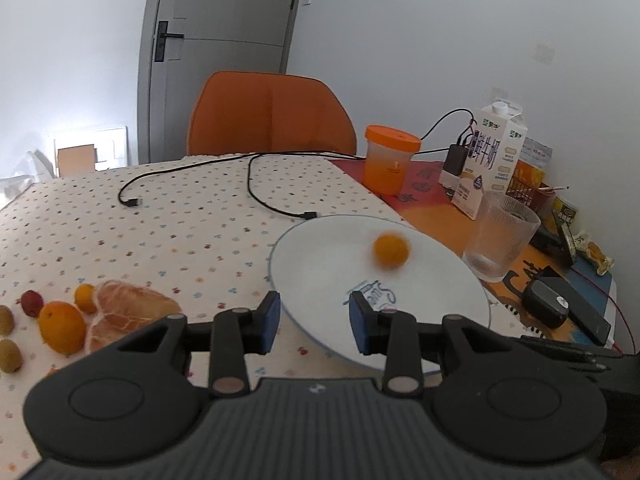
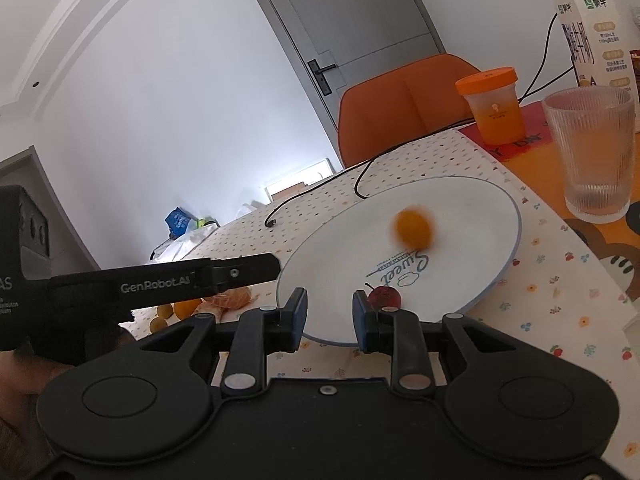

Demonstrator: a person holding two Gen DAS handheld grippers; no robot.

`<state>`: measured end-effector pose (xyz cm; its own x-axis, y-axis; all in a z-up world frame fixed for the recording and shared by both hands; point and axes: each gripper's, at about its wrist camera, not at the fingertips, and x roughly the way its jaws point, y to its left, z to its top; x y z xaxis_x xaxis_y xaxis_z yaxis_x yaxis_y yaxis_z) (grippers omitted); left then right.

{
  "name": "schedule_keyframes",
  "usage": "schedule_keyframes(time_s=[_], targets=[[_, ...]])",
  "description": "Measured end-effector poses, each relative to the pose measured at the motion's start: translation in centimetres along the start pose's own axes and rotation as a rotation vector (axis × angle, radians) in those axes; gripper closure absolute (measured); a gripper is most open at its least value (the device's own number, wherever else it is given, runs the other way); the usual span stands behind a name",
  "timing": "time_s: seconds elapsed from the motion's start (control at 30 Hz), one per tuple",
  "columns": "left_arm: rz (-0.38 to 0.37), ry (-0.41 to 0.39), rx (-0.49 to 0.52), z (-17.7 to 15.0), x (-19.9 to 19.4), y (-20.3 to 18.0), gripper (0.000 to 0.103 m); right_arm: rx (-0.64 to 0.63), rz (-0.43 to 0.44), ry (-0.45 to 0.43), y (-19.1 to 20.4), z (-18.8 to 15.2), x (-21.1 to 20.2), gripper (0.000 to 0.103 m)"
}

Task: Organize fruits
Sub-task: 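Release the plum from the right tool onto the white plate while the left drops the orange, then move both open tools back from the plate to the fruit cluster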

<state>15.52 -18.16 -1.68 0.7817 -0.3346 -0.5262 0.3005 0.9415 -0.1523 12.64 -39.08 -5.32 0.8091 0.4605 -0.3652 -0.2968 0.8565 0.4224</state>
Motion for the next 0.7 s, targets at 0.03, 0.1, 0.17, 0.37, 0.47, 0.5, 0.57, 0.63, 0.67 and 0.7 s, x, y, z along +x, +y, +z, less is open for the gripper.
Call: schedule_keyframes(time_s=[0.03, 0.1, 0.17, 0.37, 0.47, 0.5, 0.57, 0.63, 0.67, 0.7], targets=[[0.005, 0.004, -0.004, -0.1, -0.1, 0.2, 0.065, 0.0, 0.0, 0.0, 0.1, 0.0, 0.1, 0.075], [0.018, 0.014, -0.012, -0.2, -0.3, 0.7, 0.064, -0.003, -0.001, 0.002, 0.3, 0.0, 0.1, 0.073], [0.032, 0.023, -0.024, -0.4, -0.5, 1.3, 0.064, -0.011, 0.001, 0.004, 0.6, -0.1, 0.2, 0.072], [0.081, 0.033, -0.047, -1.3, -1.6, 3.2, 0.051, -0.027, -0.008, 0.014, 1.3, -0.2, 0.5, 0.066], [0.106, 0.031, -0.065, -1.6, -2.4, 4.4, 0.044, -0.035, -0.008, 0.019, 1.7, -0.3, 0.7, 0.064], [0.116, 0.03, -0.071, -1.6, -2.6, 4.8, 0.04, -0.038, -0.008, 0.02, 1.9, -0.3, 0.8, 0.062], [0.138, 0.023, -0.086, -1.8, -3.2, 5.6, 0.034, -0.048, -0.009, 0.02, 2.3, -0.3, 0.9, 0.058], [0.162, 0.023, -0.099, -1.8, -3.7, 6.3, 0.027, -0.061, -0.009, 0.02, 2.8, -0.4, 1.0, 0.053], [0.172, 0.022, -0.104, -1.7, -3.9, 6.6, 0.025, -0.066, -0.009, 0.02, 3.1, -0.4, 1.0, 0.052], [0.181, 0.018, -0.106, -1.8, -4.2, 6.9, 0.025, -0.07, -0.007, 0.021, 3.3, -0.4, 1.1, 0.051]])
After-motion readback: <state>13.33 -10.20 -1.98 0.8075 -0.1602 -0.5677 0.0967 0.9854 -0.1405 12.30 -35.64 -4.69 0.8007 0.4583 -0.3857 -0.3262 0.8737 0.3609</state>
